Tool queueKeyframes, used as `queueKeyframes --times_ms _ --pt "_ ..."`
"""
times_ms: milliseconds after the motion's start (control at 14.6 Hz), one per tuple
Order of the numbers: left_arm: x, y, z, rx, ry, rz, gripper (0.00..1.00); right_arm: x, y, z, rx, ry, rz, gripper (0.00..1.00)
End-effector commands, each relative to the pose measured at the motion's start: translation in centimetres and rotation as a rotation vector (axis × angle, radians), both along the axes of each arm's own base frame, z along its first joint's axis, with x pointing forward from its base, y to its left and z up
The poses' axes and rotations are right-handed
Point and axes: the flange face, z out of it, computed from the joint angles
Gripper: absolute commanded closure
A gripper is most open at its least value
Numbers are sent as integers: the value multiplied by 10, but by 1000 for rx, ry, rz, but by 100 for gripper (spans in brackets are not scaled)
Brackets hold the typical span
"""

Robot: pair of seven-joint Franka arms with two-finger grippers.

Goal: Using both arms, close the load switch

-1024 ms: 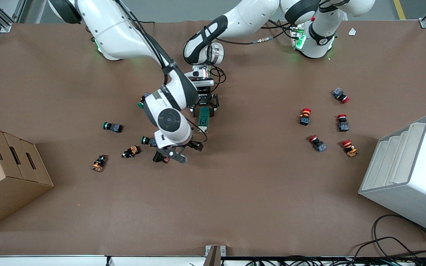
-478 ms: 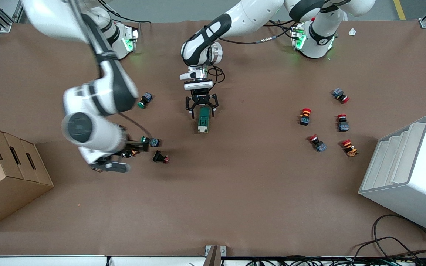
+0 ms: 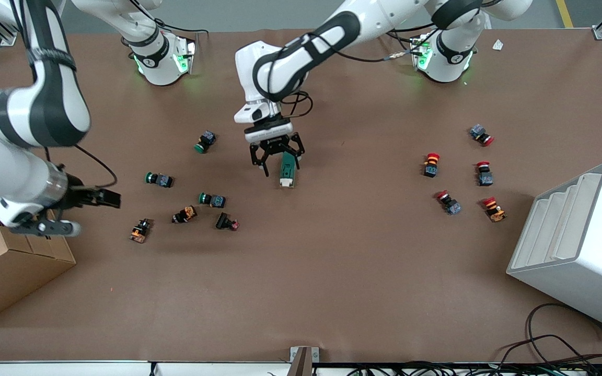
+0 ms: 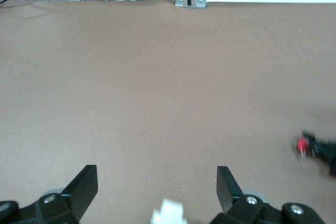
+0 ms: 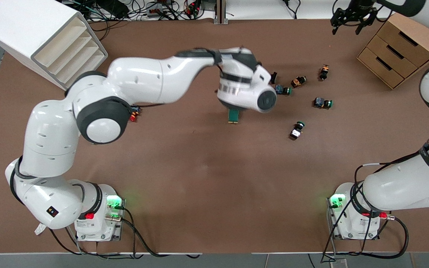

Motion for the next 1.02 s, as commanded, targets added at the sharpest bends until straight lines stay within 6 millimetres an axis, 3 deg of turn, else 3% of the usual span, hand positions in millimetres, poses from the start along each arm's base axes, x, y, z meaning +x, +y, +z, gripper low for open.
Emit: queueKeyframes --times_ms 0,137,273,410,546,819,956 --pt "44 22 52 -36 105 36 0 -32 -12 30 -15 -9 34 0" --pt "82 62 107 -106 185 116 0 -38 -16 44 -13 -14 56 0" --pt "113 104 139 -122 270 148 0 -41 -21 57 -12 -24 80 0" --pt "147 149 159 -165 344 195 0 -43 -35 65 -11 -32 92 0" --pt "174 197 195 -180 370 168 0 -44 -39 71 -11 -41 92 0" --pt "207 297 241 -53 450 46 0 -40 -35 82 -10 -66 84 0" --pt "223 348 261 -99 488 16 0 -39 -32 88 -2 -77 86 0"
